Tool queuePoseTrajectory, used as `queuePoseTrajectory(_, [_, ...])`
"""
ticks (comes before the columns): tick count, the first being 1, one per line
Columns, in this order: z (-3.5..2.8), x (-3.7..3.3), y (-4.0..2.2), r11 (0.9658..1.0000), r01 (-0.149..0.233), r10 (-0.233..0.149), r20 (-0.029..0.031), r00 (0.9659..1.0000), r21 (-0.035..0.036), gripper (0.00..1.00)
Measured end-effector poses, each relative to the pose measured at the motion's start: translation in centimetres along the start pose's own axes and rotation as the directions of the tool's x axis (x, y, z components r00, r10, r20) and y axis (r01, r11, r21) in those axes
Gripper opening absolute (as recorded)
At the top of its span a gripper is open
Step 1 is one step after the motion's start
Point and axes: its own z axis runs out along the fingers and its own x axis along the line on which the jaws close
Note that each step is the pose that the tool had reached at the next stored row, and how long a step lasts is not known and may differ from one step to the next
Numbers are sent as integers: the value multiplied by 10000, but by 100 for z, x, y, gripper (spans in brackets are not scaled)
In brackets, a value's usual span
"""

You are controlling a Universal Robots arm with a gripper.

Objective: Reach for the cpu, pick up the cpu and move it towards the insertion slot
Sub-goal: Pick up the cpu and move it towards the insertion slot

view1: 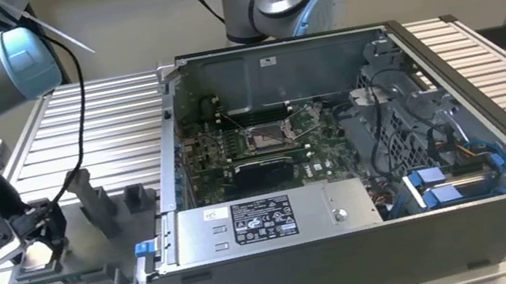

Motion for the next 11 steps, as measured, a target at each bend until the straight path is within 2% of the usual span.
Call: queuePoseTrajectory(11, [20, 0, 0, 10000, -4, 4, 3, 10000, -2, 100])
